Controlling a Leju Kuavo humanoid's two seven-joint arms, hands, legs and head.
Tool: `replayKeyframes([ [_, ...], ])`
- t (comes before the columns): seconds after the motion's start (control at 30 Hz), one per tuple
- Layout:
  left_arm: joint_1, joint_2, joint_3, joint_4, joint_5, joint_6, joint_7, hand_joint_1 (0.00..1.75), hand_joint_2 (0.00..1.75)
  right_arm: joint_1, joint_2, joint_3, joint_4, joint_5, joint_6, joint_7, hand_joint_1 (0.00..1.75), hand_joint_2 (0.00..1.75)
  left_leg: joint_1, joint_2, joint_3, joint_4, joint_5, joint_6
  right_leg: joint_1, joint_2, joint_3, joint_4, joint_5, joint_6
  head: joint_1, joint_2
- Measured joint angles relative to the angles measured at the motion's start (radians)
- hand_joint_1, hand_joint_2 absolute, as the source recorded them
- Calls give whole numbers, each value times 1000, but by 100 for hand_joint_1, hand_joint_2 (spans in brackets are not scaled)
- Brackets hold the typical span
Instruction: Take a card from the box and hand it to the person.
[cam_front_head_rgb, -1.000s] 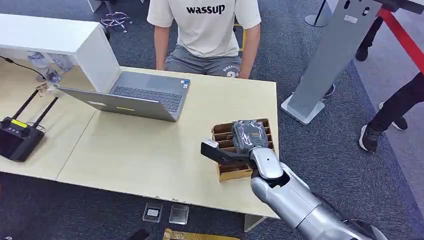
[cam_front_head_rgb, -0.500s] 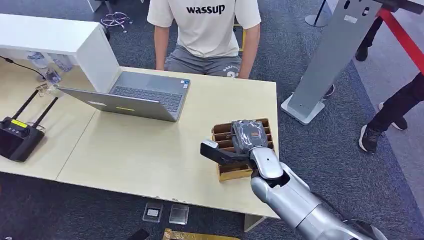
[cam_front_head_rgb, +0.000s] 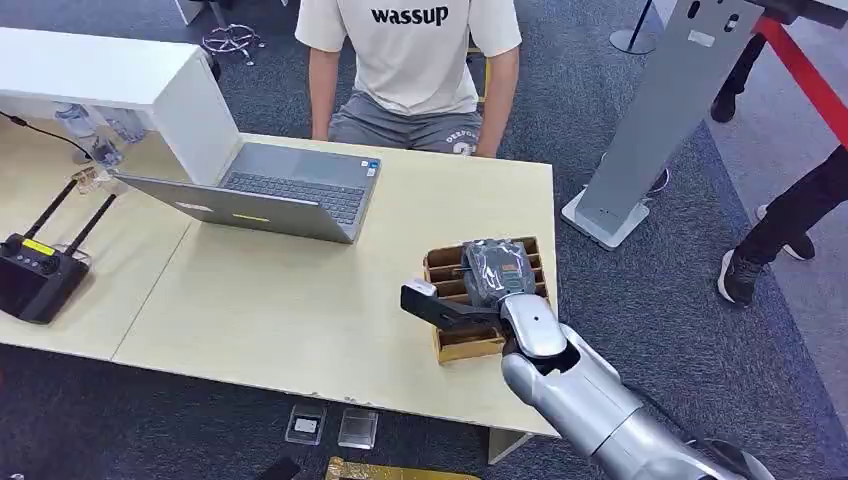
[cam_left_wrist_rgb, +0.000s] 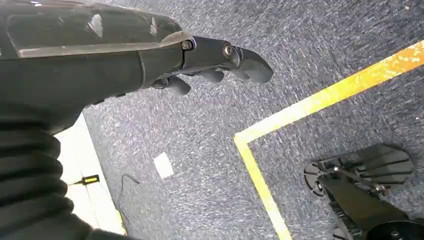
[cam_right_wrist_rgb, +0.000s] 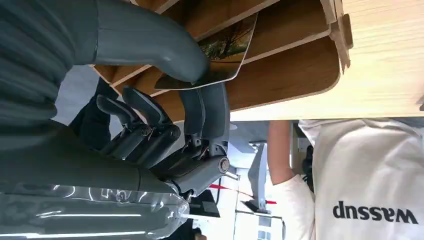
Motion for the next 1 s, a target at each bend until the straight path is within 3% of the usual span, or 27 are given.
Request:
replayKeyframes([
  [0.27, 6, 0, 0, 0, 10, 18, 0, 0, 175, -5, -5, -12, -31, -1, -23, 29, 175, 175, 0, 0, 0, 0, 0, 0, 0, 0, 0, 0, 0, 0, 0, 0],
  [0.37, 17, 0, 0, 0, 24, 23, -1, 0, 175, -21, -35, -53, -149, 25, -24, 96, 175, 175, 0, 0, 0, 0, 0, 0, 0, 0, 0, 0, 0, 0, 0, 0],
  [0.53, 27, 0, 0, 0, 27, 29, -3, 0, 175, -35, -80, -107, -325, 50, -9, 134, 175, 175, 0, 0, 0, 0, 0, 0, 0, 0, 0, 0, 0, 0, 0, 0],
  [0.87, 29, 0, 0, 0, 35, 30, -7, 0, 175, -34, -125, -148, -519, 41, -3, 144, 175, 175, 0, 0, 0, 0, 0, 0, 0, 0, 0, 0, 0, 0, 0, 0],
  [1.0, 26, 0, 0, 0, 35, 29, -8, 0, 175, -27, -124, -145, -524, 22, -14, 96, 175, 175, 0, 0, 0, 0, 0, 0, 0, 0, 0, 0, 0, 0, 0, 0],
])
